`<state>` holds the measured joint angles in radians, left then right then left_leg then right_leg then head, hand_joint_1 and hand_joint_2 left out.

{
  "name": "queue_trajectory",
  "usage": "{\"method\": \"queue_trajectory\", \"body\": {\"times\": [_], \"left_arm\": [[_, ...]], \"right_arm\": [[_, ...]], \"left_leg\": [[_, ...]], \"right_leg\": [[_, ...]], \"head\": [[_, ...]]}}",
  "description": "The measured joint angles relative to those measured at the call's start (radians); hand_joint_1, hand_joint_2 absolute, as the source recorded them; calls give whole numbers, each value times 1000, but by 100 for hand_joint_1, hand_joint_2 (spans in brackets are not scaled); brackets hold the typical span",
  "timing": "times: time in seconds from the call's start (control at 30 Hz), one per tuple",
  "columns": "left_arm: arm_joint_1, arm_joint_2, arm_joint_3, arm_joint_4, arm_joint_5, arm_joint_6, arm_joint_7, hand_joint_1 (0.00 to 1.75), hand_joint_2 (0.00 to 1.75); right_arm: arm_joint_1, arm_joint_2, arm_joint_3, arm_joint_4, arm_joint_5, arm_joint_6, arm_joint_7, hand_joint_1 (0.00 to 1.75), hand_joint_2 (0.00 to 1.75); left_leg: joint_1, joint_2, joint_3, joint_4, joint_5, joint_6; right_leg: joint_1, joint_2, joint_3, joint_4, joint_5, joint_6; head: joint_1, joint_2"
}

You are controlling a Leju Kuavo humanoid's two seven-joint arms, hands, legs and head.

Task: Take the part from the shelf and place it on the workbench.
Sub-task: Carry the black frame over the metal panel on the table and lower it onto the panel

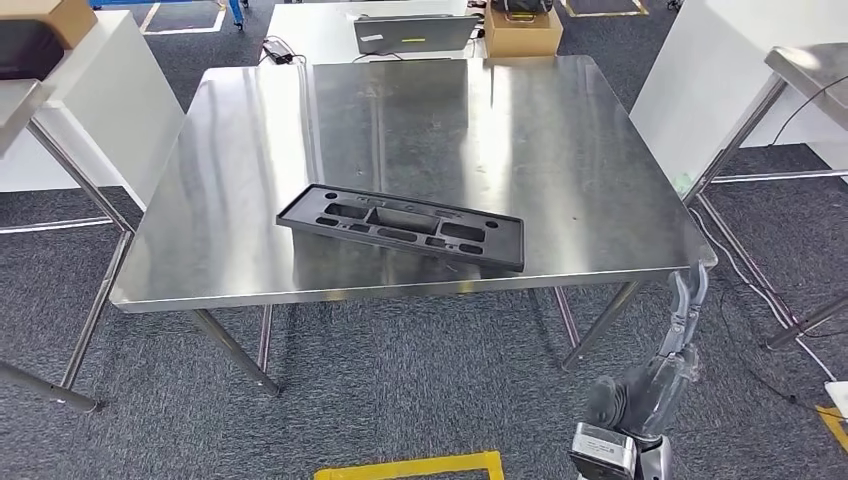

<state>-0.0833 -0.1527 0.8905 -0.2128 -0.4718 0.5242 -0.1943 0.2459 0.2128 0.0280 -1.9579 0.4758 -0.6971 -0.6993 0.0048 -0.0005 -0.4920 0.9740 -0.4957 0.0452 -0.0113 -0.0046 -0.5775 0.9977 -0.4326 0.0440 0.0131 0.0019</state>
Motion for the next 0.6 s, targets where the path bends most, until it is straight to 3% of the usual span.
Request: {"method": "queue_trajectory", "body": {"times": [0.07,0.13,0.17,0.2,0.23,0.3,0.33,0.37,0.43,0.5,0.53,0.6], "left_arm": [[-1,-3,2,-1,-2,0,-3,0,0],[-2,-4,2,-2,-4,0,-4,0,0],[-1,-5,2,-2,-4,0,-4,0,0],[-1,-6,2,-2,-4,0,-4,0,0],[-1,-7,3,-2,-5,1,-4,0,0],[-1,-9,5,-2,-8,4,-4,0,0],[-1,-9,8,-2,-10,6,-4,0,0],[-2,-10,11,-3,-11,9,-4,0,0],[-2,-13,18,-3,-15,14,-4,0,0],[-2,-14,26,-3,-20,17,-5,0,0],[-2,-15,30,-3,-22,19,-6,0,0],[-1,-17,36,-4,-26,20,-7,0,0]], "right_arm": [[-2,2,-18,29,-13,0,0,0,0],[-4,3,-36,60,-25,0,0,0,0],[-4,3,-44,73,-29,0,0,0,0],[-5,3,-51,84,-34,2,1,0,0],[-7,3,-58,99,-40,7,4,0,0],[-21,6,-75,141,-51,22,17,0,0],[-35,7,-88,176,-53,29,25,0,0],[-52,9,-104,221,-51,34,33,0,0],[-100,10,-145,358,-39,36,44,0,0],[-166,9,-194,548,-21,25,53,0,0],[-203,7,-220,660,-9,18,66,0,0],[-273,-2,-270,883,19,11,106,0,0]], "left_leg": [[2,5,-22,-7,22,14],[-1,7,-50,-6,42,20],[-3,8,-64,-5,53,20],[-4,9,-76,-4,62,19],[-4,9,-87,-2,71,17],[-5,9,-107,6,86,11],[-6,9,-116,11,93,5],[-7,9,-122,14,100,0],[-8,11,-127,15,115,-12],[-3,8,-136,24,109,-23],[0,6,-145,45,82,-28],[3,1,-178,144,-16,-38]], "right_leg": [[1,2,-36,80,-66,-9],[0,2,-78,213,-147,-17],[-1,2,-86,265,-168,-13],[-2,2,-78,282,-167,-5],[-2,2,-48,257,-150,6],[-2,2,55,116,-109,19],[0,3,106,39,-100,17],[3,3,134,-14,-100,12],[11,5,143,-47,-100,-4],[3,3,128,-46,-85,-23],[-1,2,120,-47,-75,-34],[-3,-2,101,-47,-55,-47]], "head": [[3,0],[6,0],[6,0],[6,0],[6,0],[6,0],[6,0],[6,0],[6,0],[5,0],[4,0],[3,0]]}}
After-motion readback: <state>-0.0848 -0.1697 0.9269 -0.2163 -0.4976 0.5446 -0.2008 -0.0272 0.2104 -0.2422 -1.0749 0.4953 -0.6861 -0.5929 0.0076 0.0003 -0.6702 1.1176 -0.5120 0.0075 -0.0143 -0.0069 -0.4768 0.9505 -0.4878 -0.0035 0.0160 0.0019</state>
